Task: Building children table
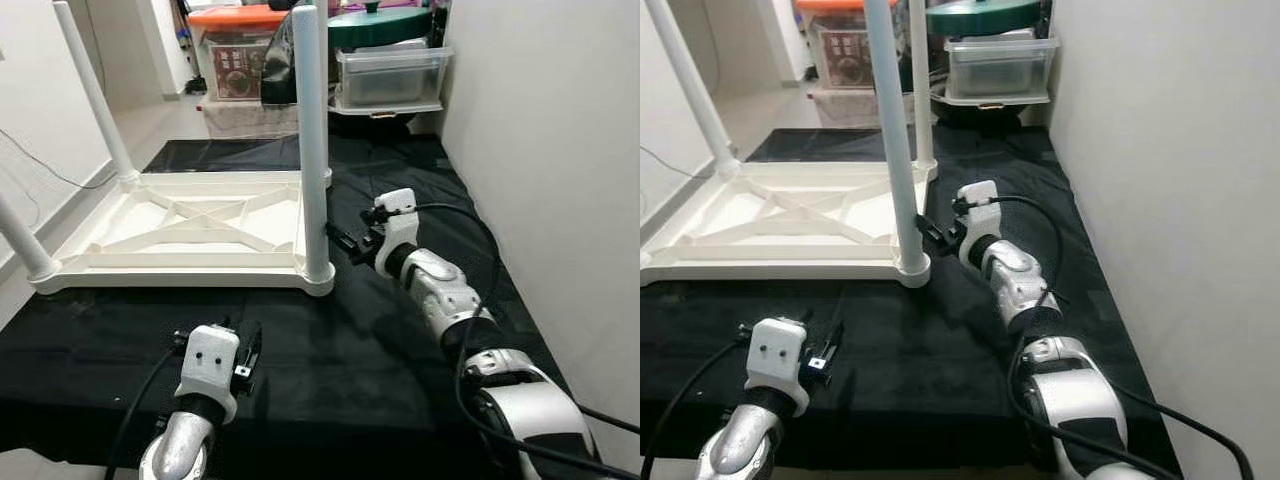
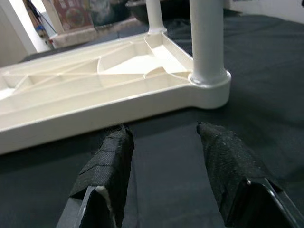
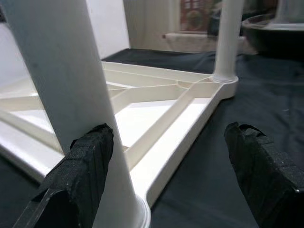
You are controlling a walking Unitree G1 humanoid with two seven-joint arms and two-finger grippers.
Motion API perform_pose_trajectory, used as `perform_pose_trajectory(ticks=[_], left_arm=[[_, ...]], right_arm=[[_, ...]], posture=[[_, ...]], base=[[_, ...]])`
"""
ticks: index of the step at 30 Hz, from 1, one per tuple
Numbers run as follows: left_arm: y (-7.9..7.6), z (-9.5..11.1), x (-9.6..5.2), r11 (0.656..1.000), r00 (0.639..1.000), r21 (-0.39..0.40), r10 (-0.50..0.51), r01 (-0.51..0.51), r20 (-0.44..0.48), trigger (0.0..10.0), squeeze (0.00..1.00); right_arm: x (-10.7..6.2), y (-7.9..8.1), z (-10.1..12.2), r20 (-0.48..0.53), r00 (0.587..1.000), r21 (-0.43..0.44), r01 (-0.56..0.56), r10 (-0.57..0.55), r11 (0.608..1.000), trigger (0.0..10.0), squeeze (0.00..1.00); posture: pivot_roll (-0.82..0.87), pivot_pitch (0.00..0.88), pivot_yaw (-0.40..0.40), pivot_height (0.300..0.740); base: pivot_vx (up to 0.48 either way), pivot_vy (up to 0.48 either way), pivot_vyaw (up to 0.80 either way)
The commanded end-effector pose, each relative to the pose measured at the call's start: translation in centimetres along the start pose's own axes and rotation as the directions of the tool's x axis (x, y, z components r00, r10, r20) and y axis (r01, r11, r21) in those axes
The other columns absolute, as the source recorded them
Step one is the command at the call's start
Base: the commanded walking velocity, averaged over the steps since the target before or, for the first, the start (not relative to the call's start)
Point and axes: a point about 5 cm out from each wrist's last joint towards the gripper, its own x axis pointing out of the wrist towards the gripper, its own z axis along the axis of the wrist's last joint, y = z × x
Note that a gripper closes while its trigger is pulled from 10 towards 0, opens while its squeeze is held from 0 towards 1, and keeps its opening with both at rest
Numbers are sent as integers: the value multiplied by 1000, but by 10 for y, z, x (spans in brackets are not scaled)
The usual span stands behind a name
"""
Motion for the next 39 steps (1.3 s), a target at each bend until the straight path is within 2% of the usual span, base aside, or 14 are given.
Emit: perform_pose_trajectory(ticks=[1,5,13,19,20,24,26,27,28,29,31,34,36,39], left_arm=[[0,2,-2,1000,1000,-14,3,-3,2,10000,0],[-4,10,-1,1000,999,-11,-11,12,32,10000,0],[-7,13,0,1000,999,-7,-28,28,26,10000,0],[-9,13,0,999,999,-11,-30,30,24,10000,0],[-10,12,1,999,999,-10,-33,34,20,10000,0],[-10,11,1,999,999,-10,-37,37,17,10000,0],[-11,11,2,999,999,-10,-40,40,15,10000,0],[-11,11,2,999,999,-11,-42,42,15,10000,0],[-11,11,2,999,999,-11,-42,42,15,10000,0],[-11,11,3,999,999,-12,-42,42,15,10000,0],[-11,11,3,999,999,-12,-42,42,15,10000,0],[-11,11,3,999,999,-11,-46,46,13,10000,0],[-11,10,3,999,999,-12,-48,48,12,10000,0],[-13,10,4,999,999,-14,-53,53,12,10000,0]], right_arm=[[8,3,11,12,995,-57,95,-94,994,10000,0],[14,1,20,11,978,-88,208,-207,974,10000,0],[22,10,34,26,972,-28,233,-232,972,10000,0],[26,41,35,94,990,101,-110,100,989,10000,0],[24,49,33,120,964,121,-253,239,960,10000,0],[18,53,29,151,912,165,-405,382,899,10000,0],[12,53,29,175,864,194,-500,471,844,10000,0],[4,54,32,200,801,190,-597,564,780,10000,0],[4,54,32,200,801,190,-597,564,780,10000,0],[-5,57,34,220,726,172,-686,652,707,10000,0],[-6,58,35,224,709,168,-704,669,690,10000,0],[-37,67,36,248,520,138,-854,817,502,10000,0],[-40,70,36,254,497,145,-868,830,475,10000,0],[-34,68,35,256,538,154,-843,803,516,10000,0]], posture=[[-5,0,-19,740],[-3,0,-22,740],[6,0,-36,740],[7,0,-43,740],[7,0,-43,740],[-11,0,-27,740],[-11,0,-27,740],[-11,0,-28,740],[-11,0,-28,740],[-11,0,-28,740],[-11,0,-28,740],[-17,0,-23,740],[-17,0,-23,740],[-22,0,-21,740]], base=[[0,0,0],[0,0,0],[0,0,0],[0,0,0],[0,0,0],[0,0,0],[0,0,0],[0,0,0],[0,0,0],[0,0,0],[0,0,0],[0,0,0],[0,0,0],[0,0,0]])
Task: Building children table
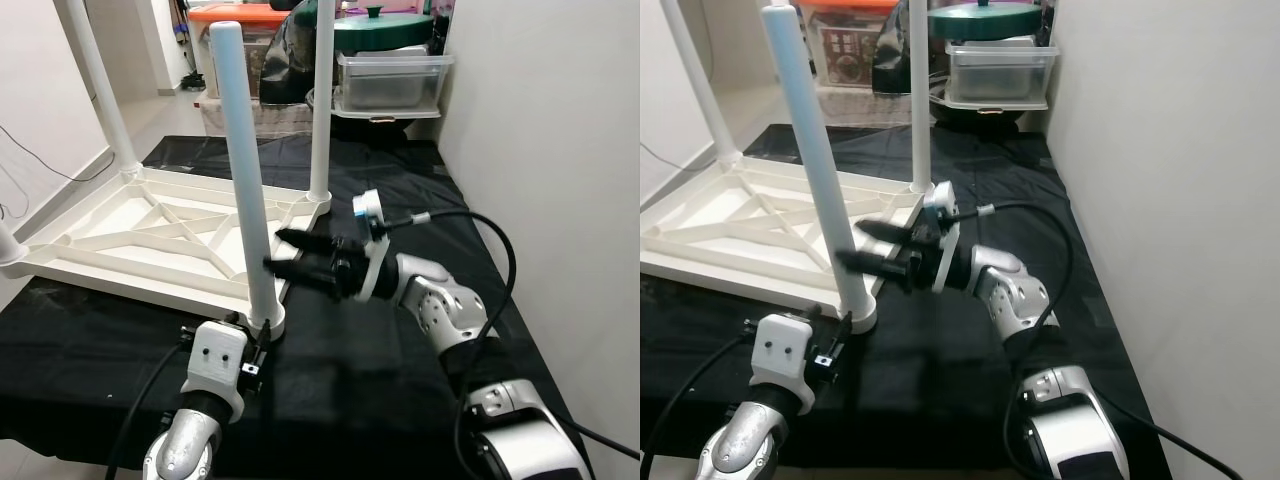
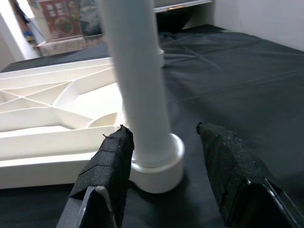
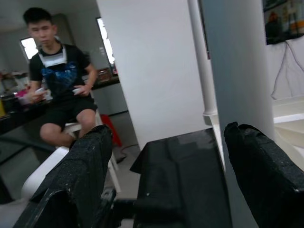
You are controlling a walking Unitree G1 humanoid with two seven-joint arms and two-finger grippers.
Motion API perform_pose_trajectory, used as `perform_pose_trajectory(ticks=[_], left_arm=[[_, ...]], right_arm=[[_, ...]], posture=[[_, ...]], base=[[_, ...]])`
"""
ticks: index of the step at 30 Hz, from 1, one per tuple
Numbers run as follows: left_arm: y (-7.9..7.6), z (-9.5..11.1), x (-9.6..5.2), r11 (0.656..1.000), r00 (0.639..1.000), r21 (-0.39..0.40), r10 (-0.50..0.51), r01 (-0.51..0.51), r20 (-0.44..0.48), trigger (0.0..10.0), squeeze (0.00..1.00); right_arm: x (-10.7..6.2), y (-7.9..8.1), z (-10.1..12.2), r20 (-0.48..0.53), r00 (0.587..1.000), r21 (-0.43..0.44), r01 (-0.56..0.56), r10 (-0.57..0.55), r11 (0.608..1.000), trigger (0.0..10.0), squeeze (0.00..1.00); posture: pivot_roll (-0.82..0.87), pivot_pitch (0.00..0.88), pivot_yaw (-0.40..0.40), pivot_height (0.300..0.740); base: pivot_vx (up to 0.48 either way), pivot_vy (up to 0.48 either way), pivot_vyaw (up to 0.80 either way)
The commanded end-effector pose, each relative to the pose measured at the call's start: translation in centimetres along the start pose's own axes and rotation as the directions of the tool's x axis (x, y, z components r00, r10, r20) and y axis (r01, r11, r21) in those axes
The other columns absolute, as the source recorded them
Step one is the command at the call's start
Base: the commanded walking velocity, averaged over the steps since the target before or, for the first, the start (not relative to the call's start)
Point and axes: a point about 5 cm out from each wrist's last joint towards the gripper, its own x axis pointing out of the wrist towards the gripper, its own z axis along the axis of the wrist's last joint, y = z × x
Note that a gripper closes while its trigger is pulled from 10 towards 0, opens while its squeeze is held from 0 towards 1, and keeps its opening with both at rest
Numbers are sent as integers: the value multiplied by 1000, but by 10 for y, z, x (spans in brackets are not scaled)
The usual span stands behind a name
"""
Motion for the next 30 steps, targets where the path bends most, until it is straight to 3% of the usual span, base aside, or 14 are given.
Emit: perform_pose_trajectory(ticks=[1,4,5,6,9,10,13,21,23,24,26,28,29,30], left_arm=[[-1,-3,0,1000,1000,0,-5,5,-19,10000,0],[-5,-5,-2,999,999,-27,-38,38,-30,10000,0],[-8,-6,-3,997,997,-44,-59,57,-40,10000,0],[-8,-6,-3,997,997,-44,-59,57,-40,10000,0],[-13,-9,-9,995,994,-50,-86,83,-61,10000,0],[-14,-9,-10,995,994,-51,-83,80,-65,10000,0],[-14,-10,-12,996,994,-54,-79,76,-70,10000,0],[-12,-8,-7,997,996,-37,-68,66,-55,10000,0],[-11,-8,-7,997,997,-37,-65,63,-52,10000,0],[-10,-7,-6,997,997,-41,-62,60,-46,10000,0],[-9,-6,-6,998,997,-38,-61,59,-40,10000,0],[-9,-6,-6,998,997,-34,-61,60,-40,10000,0],[-5,-6,-6,998,998,-26,-52,51,-42,10000,0],[-5,-6,-6,998,998,-26,-52,51,-42,10000,0]], right_arm=[[3,-12,4,10,995,-32,95,-95,995,10000,0],[3,-46,-1,-64,898,-96,428,-435,899,10000,0],[-2,-55,-2,-106,819,-157,547,-565,822,10000,0],[-2,-55,-2,-106,819,-157,547,-565,822,10000,0],[-23,-71,3,-157,588,-323,729,-793,604,10000,0],[-27,-73,5,-150,544,-349,752,-825,559,10000,0],[-24,-74,15,-77,502,-281,818,-861,502,10000,0],[-6,-74,27,35,472,-194,868,-881,457,10000,0],[1,-72,31,63,489,-170,864,-870,474,10000,0],[17,-65,35,88,596,-125,802,-798,584,10000,0],[38,-50,40,121,748,-107,663,-652,741,10000,0],[44,-44,40,124,791,-120,611,-599,782,10000,0],[48,-30,39,117,867,-128,496,-484,859,10000,0],[48,-30,39,117,867,-128,496,-484,859,10000,0]], posture=[[-22,0,-21,740],[-15,0,-26,740],[-12,0,-33,740],[-12,0,-33,740],[-3,0,-46,740],[-3,0,-46,740],[-1,0,-49,740],[-6,0,-46,740],[-6,0,-48,740],[-8,0,-46,740],[-11,0,-42,740],[-11,0,-42,740],[-14,0,-43,740],[-14,0,-43,740]], base=[[0,0,0],[0,0,0],[0,0,0],[0,0,0],[0,0,0],[0,0,0],[0,0,0],[0,0,0],[0,0,0],[0,0,0],[0,0,0],[0,0,0],[0,0,0],[0,0,0]])
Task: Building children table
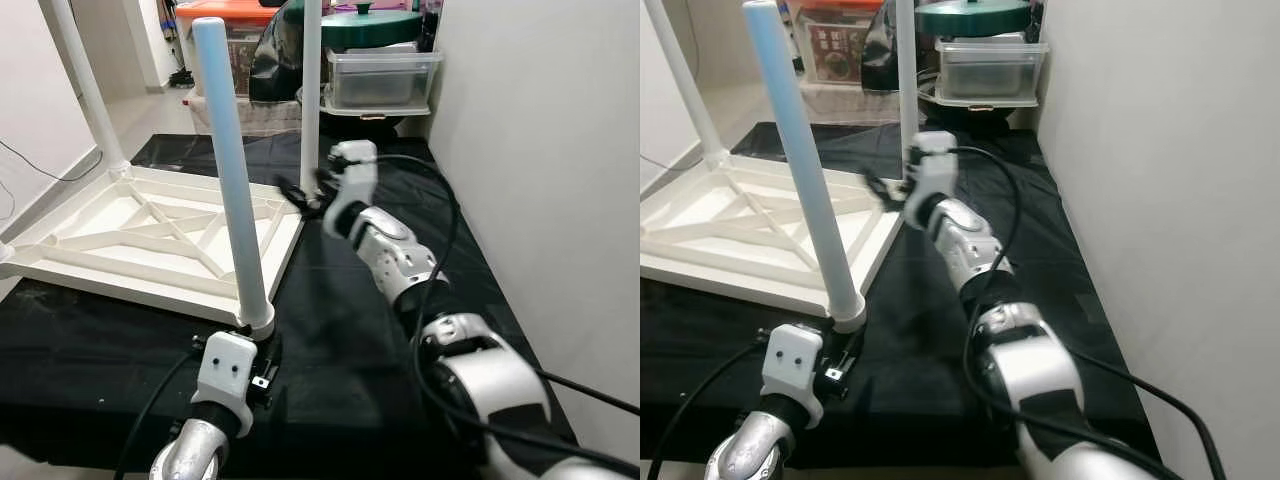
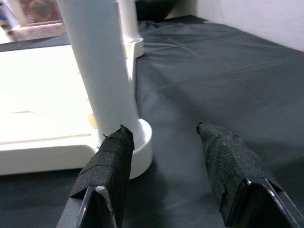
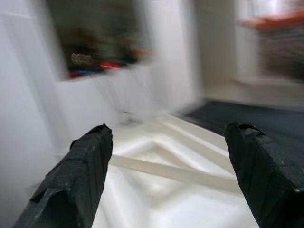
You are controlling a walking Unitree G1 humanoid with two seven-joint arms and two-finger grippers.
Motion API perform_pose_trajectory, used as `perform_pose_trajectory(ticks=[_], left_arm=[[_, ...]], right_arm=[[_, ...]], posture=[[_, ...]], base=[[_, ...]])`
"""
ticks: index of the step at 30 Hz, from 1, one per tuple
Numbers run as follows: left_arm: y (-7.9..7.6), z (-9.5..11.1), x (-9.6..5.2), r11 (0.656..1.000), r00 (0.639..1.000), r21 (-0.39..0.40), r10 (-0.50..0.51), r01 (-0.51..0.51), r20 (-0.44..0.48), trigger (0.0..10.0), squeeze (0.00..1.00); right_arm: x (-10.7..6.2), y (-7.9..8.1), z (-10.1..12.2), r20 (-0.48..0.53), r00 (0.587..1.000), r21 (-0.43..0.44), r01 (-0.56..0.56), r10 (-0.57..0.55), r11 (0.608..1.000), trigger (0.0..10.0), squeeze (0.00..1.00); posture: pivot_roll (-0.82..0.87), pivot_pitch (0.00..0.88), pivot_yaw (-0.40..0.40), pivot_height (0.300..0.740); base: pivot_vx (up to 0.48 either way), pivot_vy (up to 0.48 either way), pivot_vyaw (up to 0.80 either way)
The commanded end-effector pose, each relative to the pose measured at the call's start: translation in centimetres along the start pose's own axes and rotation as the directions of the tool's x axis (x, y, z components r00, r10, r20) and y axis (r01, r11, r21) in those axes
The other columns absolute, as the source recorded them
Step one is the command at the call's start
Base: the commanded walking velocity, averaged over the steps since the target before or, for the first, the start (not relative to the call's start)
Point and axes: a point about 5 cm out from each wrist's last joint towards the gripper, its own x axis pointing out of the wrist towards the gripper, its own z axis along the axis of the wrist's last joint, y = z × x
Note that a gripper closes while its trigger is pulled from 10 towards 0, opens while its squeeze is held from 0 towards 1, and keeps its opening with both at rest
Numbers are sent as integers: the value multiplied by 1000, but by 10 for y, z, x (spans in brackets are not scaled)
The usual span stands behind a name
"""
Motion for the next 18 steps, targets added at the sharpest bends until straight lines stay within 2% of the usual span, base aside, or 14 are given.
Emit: perform_pose_trajectory(ticks=[1,3,4,6,7,10,11,12,13,14,15,17,18], left_arm=[[5,-1,-1,1000,1000,9,20,-20,-4,10000,0],[9,-1,-1,999,999,13,33,-33,-3,10000,0],[9,-1,-1,999,999,13,33,-33,-3,10000,0],[11,-1,0,999,999,15,38,-38,-2,10000,0],[11,-1,0,999,999,15,38,-38,-2,10000,0],[10,-1,2,1000,1000,15,28,-28,0,10000,0],[10,-1,2,1000,1000,15,28,-28,0,10000,0],[9,-1,2,1000,1000,13,25,-25,1,10000,0],[9,-1,2,1000,1000,13,25,-25,1,10000,0],[2,-1,6,999,999,-16,-34,34,7,10000,0],[-1,0,7,997,998,-31,-69,69,13,10000,0],[-1,0,7,997,998,-31,-69,69,13,10000,0],[-9,-2,10,984,988,-90,-156,155,-6,10000,0]], right_arm=[[-5,7,-1,-6,996,30,-92,93,995,10000,0],[-19,22,9,26,971,61,-240,239,969,10000,0],[-19,22,9,26,971,61,-240,239,969,10000,0],[-29,34,21,61,938,54,-344,341,937,10000,0],[-29,34,21,61,938,54,-344,341,937,10000,0],[-47,41,43,150,875,127,-479,461,868,10000,0],[-47,41,43,150,875,127,-479,461,868,10000,0],[-51,40,46,164,862,144,-502,480,853,10000,0],[-51,40,46,164,862,144,-502,480,853,10000,0],[-50,21,29,115,908,154,-417,403,896,10000,0],[-48,14,21,86,928,148,-372,363,916,10000,0],[-48,14,21,86,928,148,-372,363,916,10000,0],[-46,4,13,54,951,136,-309,305,941,10000,0]], posture=[[-14,0,-43,740],[-14,0,-40,740],[-14,0,-40,740],[-19,0,-35,740],[-19,0,-35,740],[-26,0,-29,740],[-26,0,-29,740],[-26,0,-29,740],[-26,0,-29,740],[-31,0,-24,740],[-31,0,-24,740],[-31,0,-24,740],[-31,0,-24,740]], base=[[0,0,0],[0,0,0],[0,0,0],[0,0,0],[0,0,0],[0,0,0],[0,0,0],[0,0,0],[0,0,0],[0,0,0],[0,0,0],[0,0,0],[0,0,0]])
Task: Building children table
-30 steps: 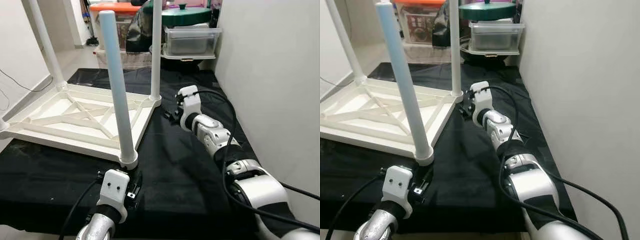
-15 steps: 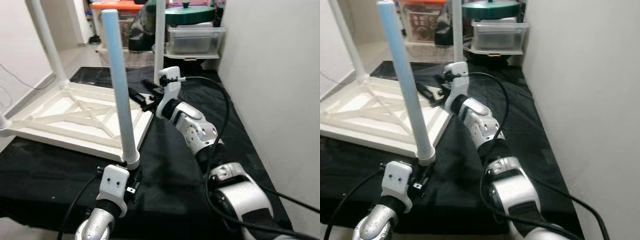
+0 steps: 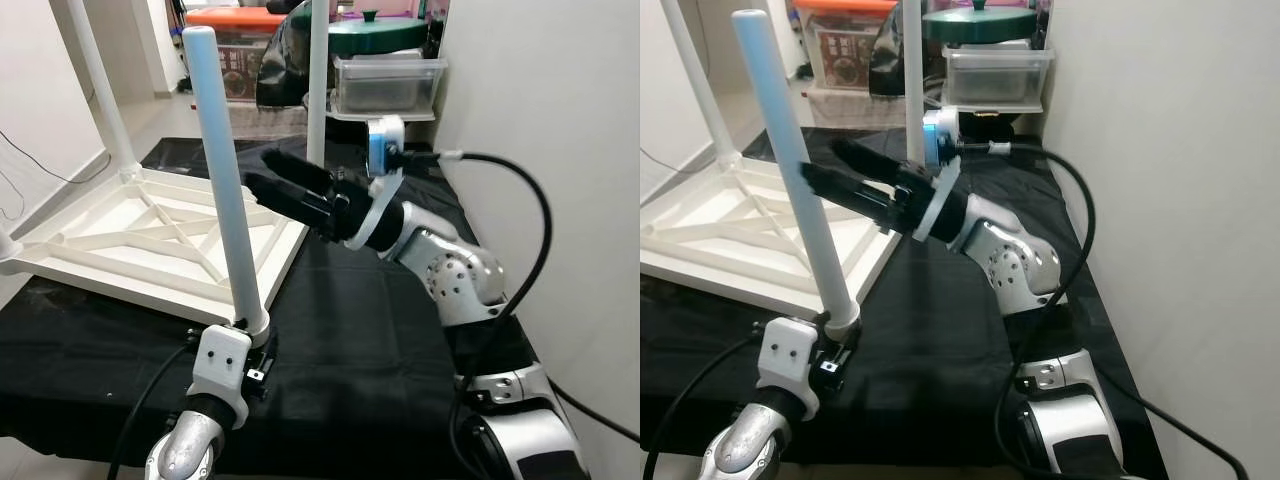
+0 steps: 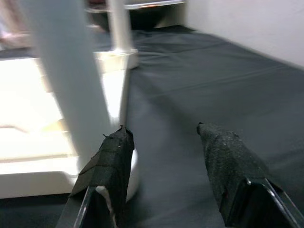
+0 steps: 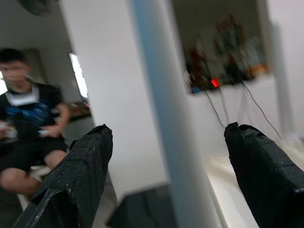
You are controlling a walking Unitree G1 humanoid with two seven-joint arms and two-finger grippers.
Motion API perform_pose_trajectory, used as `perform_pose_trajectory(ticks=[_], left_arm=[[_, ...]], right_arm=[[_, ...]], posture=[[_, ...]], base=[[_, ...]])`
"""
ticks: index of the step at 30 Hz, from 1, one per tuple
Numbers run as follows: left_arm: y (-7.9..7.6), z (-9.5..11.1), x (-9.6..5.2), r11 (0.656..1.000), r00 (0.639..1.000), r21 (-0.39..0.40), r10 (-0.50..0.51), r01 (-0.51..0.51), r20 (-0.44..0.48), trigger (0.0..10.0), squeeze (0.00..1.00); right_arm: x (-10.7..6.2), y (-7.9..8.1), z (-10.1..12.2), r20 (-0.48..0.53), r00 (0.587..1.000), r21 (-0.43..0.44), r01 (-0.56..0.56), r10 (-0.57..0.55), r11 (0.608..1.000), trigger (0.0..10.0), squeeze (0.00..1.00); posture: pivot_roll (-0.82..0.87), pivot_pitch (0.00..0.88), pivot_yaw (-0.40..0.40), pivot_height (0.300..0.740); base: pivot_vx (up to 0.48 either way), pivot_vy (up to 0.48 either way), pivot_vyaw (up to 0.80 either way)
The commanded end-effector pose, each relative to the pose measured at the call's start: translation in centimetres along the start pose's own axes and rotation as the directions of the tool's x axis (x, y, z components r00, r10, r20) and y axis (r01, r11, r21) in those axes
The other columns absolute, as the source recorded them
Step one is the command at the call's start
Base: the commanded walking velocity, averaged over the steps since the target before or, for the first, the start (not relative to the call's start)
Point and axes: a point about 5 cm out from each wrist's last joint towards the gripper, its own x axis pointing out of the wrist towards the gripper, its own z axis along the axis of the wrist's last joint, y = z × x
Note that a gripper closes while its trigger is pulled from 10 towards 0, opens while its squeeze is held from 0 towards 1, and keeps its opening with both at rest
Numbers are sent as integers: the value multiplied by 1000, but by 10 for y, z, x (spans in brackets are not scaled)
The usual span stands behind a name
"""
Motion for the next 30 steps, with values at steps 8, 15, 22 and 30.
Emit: perform_pose_trajectory(ticks=[8,15,22,30], left_arm=[[0,-10,56,971,967,-15,-240,240,-82,10000,0],[38,6,102,991,989,21,-131,133,-64,10000,0],[52,16,117,995,996,63,-75,78,-53,10000,0],[80,31,128,961,986,223,169,-164,0,10000,0]], right_arm=[[-22,-46,-5,20,896,-11,445,-444,896,10000,0],[-47,-59,-9,66,729,-73,684,-681,725,10000,0],[-56,-62,-16,77,682,-76,732,-728,677,10000,0],[-62,-66,-22,71,643,-108,765,-763,635,10000,0]], posture=[[-26,0,-5,740],[-43,44,50,740],[-30,84,68,740],[-23,100,72,740]], base=[[0,0,0],[0,0,0],[0,0,0],[0,0,0]])
